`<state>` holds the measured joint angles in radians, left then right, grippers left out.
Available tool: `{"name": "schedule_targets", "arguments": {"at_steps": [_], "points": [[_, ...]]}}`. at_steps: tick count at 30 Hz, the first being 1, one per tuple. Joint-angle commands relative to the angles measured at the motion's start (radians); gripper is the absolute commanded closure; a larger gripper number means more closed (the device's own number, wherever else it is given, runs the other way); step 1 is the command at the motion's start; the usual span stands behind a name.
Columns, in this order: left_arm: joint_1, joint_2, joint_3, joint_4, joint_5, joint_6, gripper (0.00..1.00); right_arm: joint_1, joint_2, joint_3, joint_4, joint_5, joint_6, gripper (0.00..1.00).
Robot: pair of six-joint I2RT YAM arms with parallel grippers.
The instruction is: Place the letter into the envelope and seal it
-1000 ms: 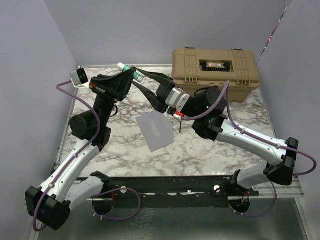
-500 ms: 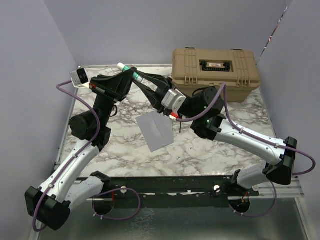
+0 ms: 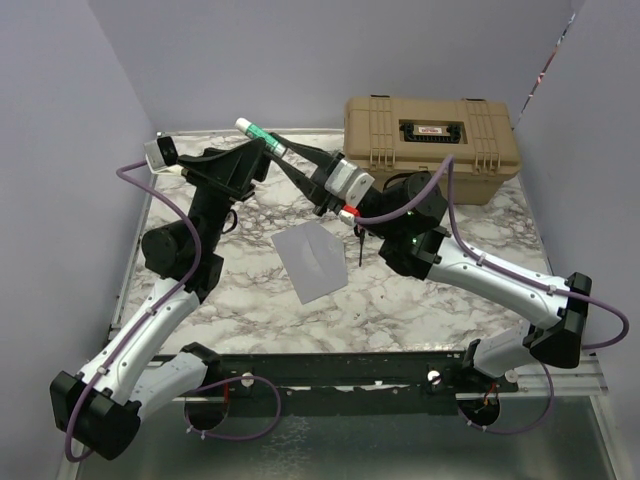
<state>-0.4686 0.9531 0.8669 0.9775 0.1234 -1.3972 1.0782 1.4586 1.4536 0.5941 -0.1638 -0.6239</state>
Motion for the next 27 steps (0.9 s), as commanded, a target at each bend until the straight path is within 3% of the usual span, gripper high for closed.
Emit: {"name": "schedule_targets", "arguments": {"at_steps": [1, 4, 6, 11, 19, 23, 27], "points": [[-0.005, -0.017, -0.006, -0.040, 0.018, 0.044, 0.32, -0.006, -0.043, -0.017, 0.031, 0.088, 0.033, 0.99], [-0.005, -0.038, 0.003, -0.119, 0.026, 0.126, 0.16, -0.014, -0.072, -0.029, -0.018, 0.120, 0.063, 0.99], [-0.006, -0.045, 0.030, -0.232, 0.049, 0.191, 0.11, -0.019, -0.096, -0.036, -0.074, 0.147, 0.101, 0.99], [-0.005, -0.059, 0.041, -0.460, 0.086, 0.299, 0.09, -0.041, -0.166, -0.046, -0.229, 0.248, 0.264, 0.99], [-0.005, -0.081, -0.043, -0.542, 0.077, 0.347, 0.04, -0.097, -0.274, -0.085, -0.495, 0.328, 0.535, 0.99], [-0.004, -0.016, -0.034, -0.607, 0.138, 0.296, 0.04, -0.116, -0.323, -0.159, -0.534, 0.330, 0.739, 0.99], [-0.003, 0.073, -0.078, -0.474, 0.222, 0.136, 0.05, -0.152, -0.362, -0.255, -0.472, 0.298, 0.843, 0.99]]}}
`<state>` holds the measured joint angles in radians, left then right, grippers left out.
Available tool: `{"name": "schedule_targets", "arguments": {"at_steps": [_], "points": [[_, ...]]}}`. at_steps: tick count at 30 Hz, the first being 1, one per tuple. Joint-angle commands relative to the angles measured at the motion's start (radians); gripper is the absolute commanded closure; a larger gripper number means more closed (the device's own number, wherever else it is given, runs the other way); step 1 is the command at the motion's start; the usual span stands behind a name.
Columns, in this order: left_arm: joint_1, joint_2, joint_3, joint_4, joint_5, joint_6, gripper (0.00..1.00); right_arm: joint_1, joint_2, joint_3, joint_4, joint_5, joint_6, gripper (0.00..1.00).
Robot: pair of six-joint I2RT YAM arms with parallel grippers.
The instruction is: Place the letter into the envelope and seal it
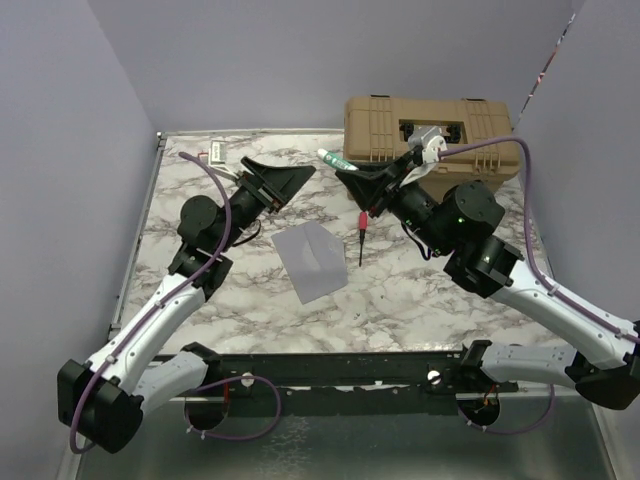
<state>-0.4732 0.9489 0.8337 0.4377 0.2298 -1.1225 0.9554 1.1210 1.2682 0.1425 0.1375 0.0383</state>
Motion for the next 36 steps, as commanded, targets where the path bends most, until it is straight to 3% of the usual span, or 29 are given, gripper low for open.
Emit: {"name": "schedule_targets", "arguments": {"at_steps": [1, 6, 15, 25, 33, 36], "points": [[0.003, 0.095, -0.055, 0.117, 0.128, -0.186, 0.05, -0.041, -0.029, -0.081, -0.014, -0.013, 0.190, 0.99], [0.007, 0.155, -0.038, 0.205, 0.179, -0.319, 0.05, -0.098, -0.066, -0.151, 0.055, -0.066, 0.170, 0.99], [0.021, 0.155, -0.023, 0.211, 0.173, -0.335, 0.02, -0.139, -0.034, -0.145, 0.055, -0.068, 0.181, 0.99], [0.031, 0.212, 0.024, 0.348, 0.213, -0.502, 0.02, -0.187, 0.014, -0.122, 0.077, -0.334, 0.110, 0.99], [0.048, 0.240, 0.011, 0.434, 0.231, -0.618, 0.14, -0.301, 0.051, -0.109, 0.171, -0.580, 0.154, 0.99], [0.050, 0.254, 0.016, 0.451, 0.237, -0.637, 0.24, -0.339, 0.081, -0.089, 0.179, -0.684, 0.166, 1.00]]}}
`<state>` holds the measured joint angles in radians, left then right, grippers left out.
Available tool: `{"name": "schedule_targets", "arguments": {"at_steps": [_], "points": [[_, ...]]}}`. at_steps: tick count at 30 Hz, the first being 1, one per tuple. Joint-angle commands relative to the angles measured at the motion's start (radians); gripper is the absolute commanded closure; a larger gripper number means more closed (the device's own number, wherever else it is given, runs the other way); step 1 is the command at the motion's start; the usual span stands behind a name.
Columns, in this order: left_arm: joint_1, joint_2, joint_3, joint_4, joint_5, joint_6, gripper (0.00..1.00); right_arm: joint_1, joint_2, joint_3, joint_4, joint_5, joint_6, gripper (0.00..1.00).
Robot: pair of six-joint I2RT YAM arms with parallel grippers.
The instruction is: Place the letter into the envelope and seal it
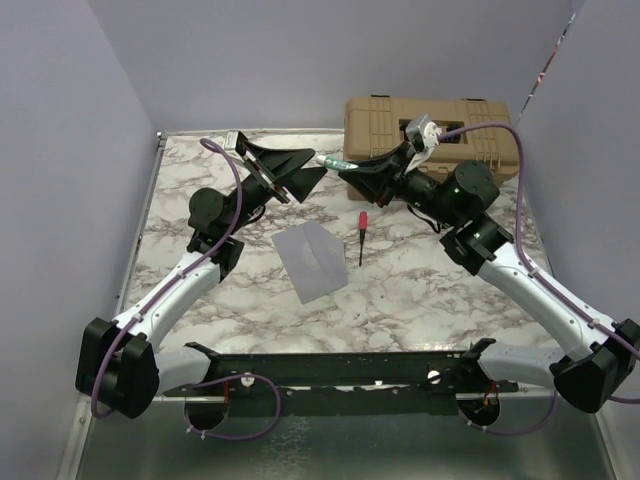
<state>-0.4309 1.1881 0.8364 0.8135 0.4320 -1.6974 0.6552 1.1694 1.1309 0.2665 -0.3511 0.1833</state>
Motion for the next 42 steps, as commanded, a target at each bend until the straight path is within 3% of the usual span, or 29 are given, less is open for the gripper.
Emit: {"name": "schedule_targets", "arguments": {"at_steps": [1, 5, 10, 30, 36, 39, 40, 42], "points": [[0.007, 0.020, 0.016, 0.078, 0.038, -0.068, 0.27, -0.049, 0.042, 0.061, 0.050, -0.220, 0.023, 0.99], [0.009, 0.037, 0.022, 0.082, 0.048, -0.075, 0.41, -0.080, 0.069, 0.079, 0.044, -0.294, 0.027, 0.99], [0.012, 0.045, 0.010, 0.082, 0.044, -0.086, 0.49, -0.108, 0.089, 0.097, 0.047, -0.368, 0.039, 0.99], [0.025, 0.095, 0.049, 0.082, 0.089, -0.075, 0.60, -0.166, 0.189, 0.205, -0.056, -0.519, -0.021, 0.99], [0.027, 0.097, 0.044, 0.078, 0.073, -0.073, 0.79, -0.168, 0.197, 0.216, -0.079, -0.509, -0.045, 0.99], [0.028, 0.100, 0.047, 0.077, 0.076, -0.073, 0.95, -0.169, 0.199, 0.214, -0.075, -0.500, -0.045, 0.99], [0.029, 0.102, 0.049, 0.078, 0.076, -0.073, 1.00, -0.170, 0.200, 0.212, -0.068, -0.497, -0.042, 0.98], [0.028, 0.105, 0.058, 0.078, 0.077, -0.071, 1.00, -0.170, 0.198, 0.193, -0.024, -0.504, -0.038, 0.84]]}}
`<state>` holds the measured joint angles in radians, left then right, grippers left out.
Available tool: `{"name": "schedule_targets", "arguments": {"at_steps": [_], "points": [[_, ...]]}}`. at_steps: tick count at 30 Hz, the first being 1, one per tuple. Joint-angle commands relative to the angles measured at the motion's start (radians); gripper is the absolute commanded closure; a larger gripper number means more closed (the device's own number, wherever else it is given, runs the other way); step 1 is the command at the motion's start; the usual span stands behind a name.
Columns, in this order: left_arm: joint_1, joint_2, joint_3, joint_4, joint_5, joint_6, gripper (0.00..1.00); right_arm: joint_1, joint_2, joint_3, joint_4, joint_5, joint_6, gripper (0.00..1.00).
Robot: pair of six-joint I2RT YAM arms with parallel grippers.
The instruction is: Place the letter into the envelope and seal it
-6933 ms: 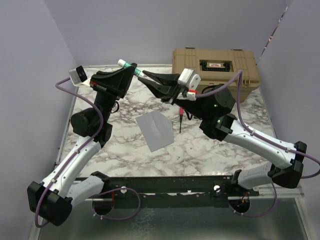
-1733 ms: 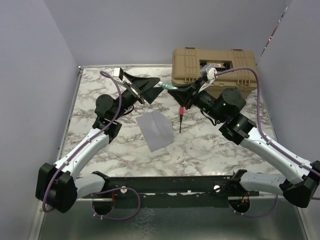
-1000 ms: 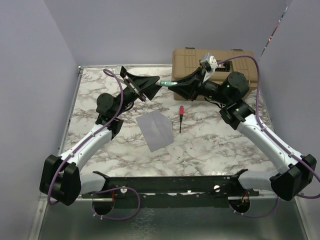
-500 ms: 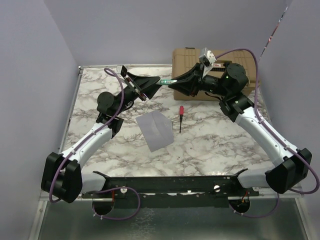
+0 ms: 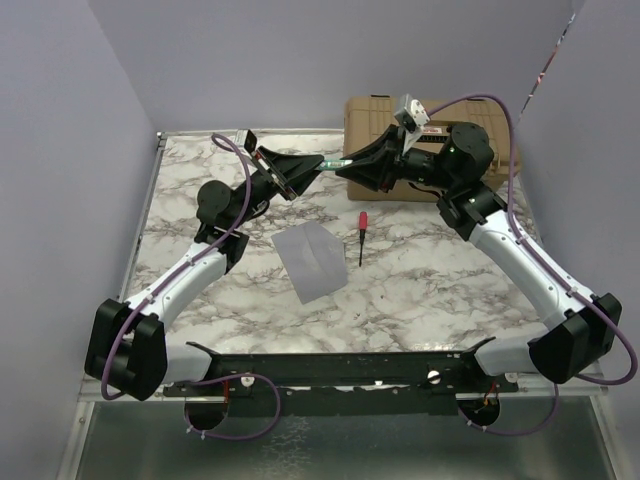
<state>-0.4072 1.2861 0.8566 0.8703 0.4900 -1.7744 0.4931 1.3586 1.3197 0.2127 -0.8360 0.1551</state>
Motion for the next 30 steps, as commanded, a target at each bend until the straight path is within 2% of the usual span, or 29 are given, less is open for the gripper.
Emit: {"name": "schedule_targets", "arguments": {"at_steps": [1, 3, 5, 7, 15, 22, 30], "points": [[0.004, 0.007, 0.042, 0.021, 0.020, 0.008, 1.00, -0.007, 0.006, -0.012, 0.064, -0.024, -0.001, 0.75], [0.005, 0.011, 0.047, 0.019, 0.021, 0.005, 1.00, -0.007, 0.006, -0.042, 0.142, -0.049, 0.012, 0.58], [0.005, 0.014, 0.053, 0.019, 0.023, 0.000, 1.00, -0.008, 0.015, -0.074, 0.244, -0.095, 0.030, 0.46], [0.005, 0.016, 0.061, 0.021, 0.026, 0.000, 1.00, -0.007, 0.034, -0.096, 0.342, -0.134, 0.062, 0.42], [0.005, 0.010, 0.054, 0.020, 0.025, 0.000, 1.00, -0.007, 0.112, -0.116, 0.648, -0.163, 0.165, 0.41], [0.005, -0.006, 0.029, 0.019, 0.008, -0.008, 1.00, -0.005, 0.137, -0.103, 0.724, -0.162, 0.192, 0.44], [0.005, -0.022, 0.025, 0.020, -0.001, -0.005, 1.00, 0.010, 0.153, -0.086, 0.695, -0.164, 0.173, 0.52]]}}
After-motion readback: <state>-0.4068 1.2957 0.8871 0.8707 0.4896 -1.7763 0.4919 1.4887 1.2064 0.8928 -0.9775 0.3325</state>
